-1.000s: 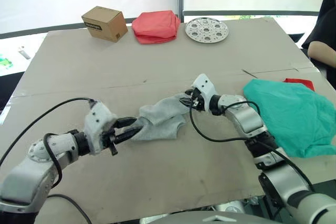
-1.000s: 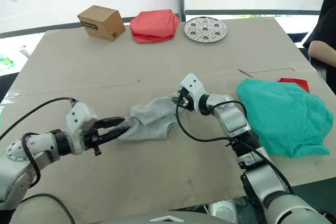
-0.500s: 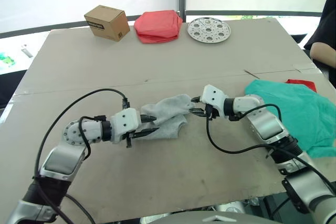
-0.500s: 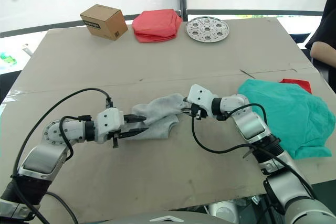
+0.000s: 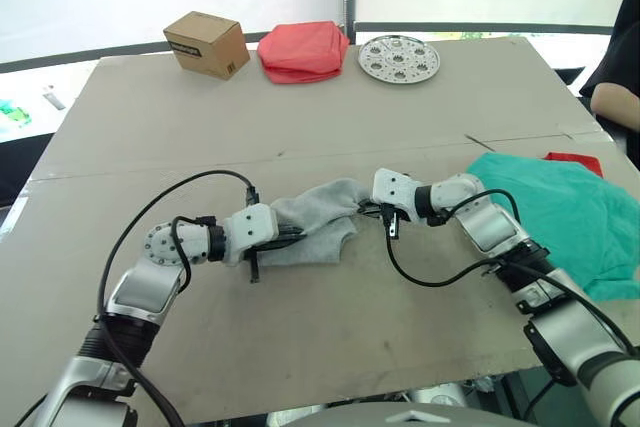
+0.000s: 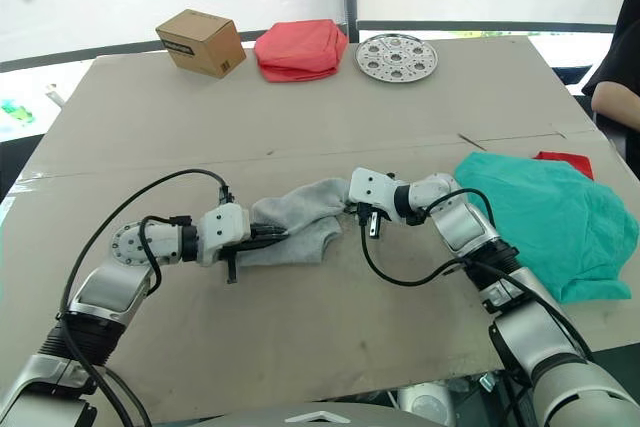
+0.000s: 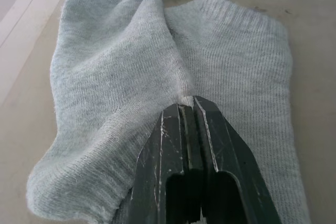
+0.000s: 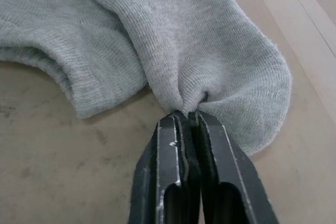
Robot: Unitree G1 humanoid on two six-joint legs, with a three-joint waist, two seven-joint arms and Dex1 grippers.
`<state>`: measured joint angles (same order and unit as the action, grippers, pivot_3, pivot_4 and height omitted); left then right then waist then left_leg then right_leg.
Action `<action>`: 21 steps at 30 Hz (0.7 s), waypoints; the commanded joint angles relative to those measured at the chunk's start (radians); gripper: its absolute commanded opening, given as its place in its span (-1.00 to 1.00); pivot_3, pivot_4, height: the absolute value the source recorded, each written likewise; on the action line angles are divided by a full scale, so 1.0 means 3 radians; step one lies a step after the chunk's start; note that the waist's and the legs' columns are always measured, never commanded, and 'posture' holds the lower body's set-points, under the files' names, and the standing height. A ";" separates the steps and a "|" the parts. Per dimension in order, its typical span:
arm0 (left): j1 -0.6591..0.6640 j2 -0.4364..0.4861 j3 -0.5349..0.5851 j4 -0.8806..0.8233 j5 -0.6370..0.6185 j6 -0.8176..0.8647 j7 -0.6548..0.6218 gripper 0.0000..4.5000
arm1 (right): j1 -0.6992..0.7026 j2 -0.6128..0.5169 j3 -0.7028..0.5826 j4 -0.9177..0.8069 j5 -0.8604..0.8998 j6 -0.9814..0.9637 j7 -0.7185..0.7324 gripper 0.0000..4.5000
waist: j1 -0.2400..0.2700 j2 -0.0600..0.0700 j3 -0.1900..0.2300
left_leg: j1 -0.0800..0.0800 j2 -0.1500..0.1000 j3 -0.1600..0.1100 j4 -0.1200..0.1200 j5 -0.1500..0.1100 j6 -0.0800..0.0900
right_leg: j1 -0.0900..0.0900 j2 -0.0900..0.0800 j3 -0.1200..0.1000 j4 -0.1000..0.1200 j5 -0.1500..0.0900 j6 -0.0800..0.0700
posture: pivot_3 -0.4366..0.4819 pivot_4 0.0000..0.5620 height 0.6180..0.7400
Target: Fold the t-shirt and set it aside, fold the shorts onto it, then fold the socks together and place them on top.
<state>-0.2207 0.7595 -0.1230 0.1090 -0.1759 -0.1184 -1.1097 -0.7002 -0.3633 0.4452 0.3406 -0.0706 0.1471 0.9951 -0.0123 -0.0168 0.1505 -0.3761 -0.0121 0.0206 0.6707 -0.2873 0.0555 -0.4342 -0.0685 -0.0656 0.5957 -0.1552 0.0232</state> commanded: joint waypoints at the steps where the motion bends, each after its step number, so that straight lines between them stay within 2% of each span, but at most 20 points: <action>1: 0.0065 0.0029 0.0095 -0.0101 -0.0221 0.0343 -0.0110 -1.00 | -0.0009 -0.0043 -0.0092 0.0008 0.0088 0.0119 0.0151 -0.97 | 0.0001 0.0000 0.0000 | 0.0000 0.0000 0.0000 0.0000 0.0000 0.0000 | 0.0000 0.0000 0.0000 0.0001 0.0000 0.0000 | -0.05 -0.47 1.00; 4: 0.0148 0.0091 0.0126 -0.0281 -0.0385 0.0575 -0.0219 -1.00 | 0.0042 -0.0074 -0.0116 -0.0174 0.0214 0.0303 0.0321 -0.97 | 0.0001 0.0000 0.0000 | -0.0001 0.0000 -0.0002 0.0000 0.0000 0.0000 | 0.0000 -0.0001 0.0000 0.0001 0.0000 0.0000 | -0.05 -0.47 1.00; 8: 0.0707 0.0444 0.0457 -0.1060 -0.1130 0.1432 -0.0464 -1.00 | 0.0343 -0.0280 -0.0021 -0.1031 0.0518 0.0859 0.0710 -0.97 | -0.0010 0.0001 0.0000 | -0.0007 0.0005 -0.0005 0.0000 0.0001 -0.0003 | -0.0004 -0.0005 0.0000 -0.0002 0.0000 0.0000 | -0.05 -0.47 1.00; 13: 0.1143 0.0644 0.0934 -0.1566 -0.1530 0.1843 -0.0392 -1.00 | 0.0598 -0.0393 0.0011 -0.1723 0.0668 0.1333 0.0684 -0.97 | 0.0006 0.0004 0.0004 | -0.0013 0.0012 -0.0007 -0.0003 -0.0003 0.0001 | -0.0009 -0.0008 -0.0005 -0.0009 -0.0004 -0.0006 | -0.05 -0.47 1.00; 17: 0.1063 0.0743 0.1305 -0.1796 -0.2094 0.2407 -0.0282 -1.00 | 0.0539 -0.0449 -0.0161 -0.2074 0.0892 0.1809 0.0606 -0.97 | 0.0024 0.0004 0.0005 | -0.0011 0.0010 -0.0008 0.0005 -0.0004 0.0003 | -0.0004 -0.0008 -0.0009 -0.0008 -0.0016 0.0003 | -0.05 -0.47 1.00; 21: 0.0533 0.1150 0.1548 -0.1532 -0.3216 0.3571 -0.0259 -1.00 | 0.0246 -0.0640 -0.0532 -0.2346 0.1594 0.2835 0.0786 -0.97 | 0.0028 0.0002 0.0007 | -0.0008 0.0008 -0.0013 0.0013 -0.0004 0.0003 | 0.0002 -0.0002 -0.0013 -0.0004 -0.0015 0.0003 | -0.05 -0.47 1.00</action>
<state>-0.0254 1.0683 0.2898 -0.3666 -1.0124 0.8422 -1.1800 -0.5926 -0.5376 0.3514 -0.3056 0.3184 0.8935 1.2033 -0.0040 -0.0163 0.1526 -0.3785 -0.0102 0.0163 0.6749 -0.2884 0.0566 -0.4334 -0.0687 -0.0701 0.5951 -0.1597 0.0242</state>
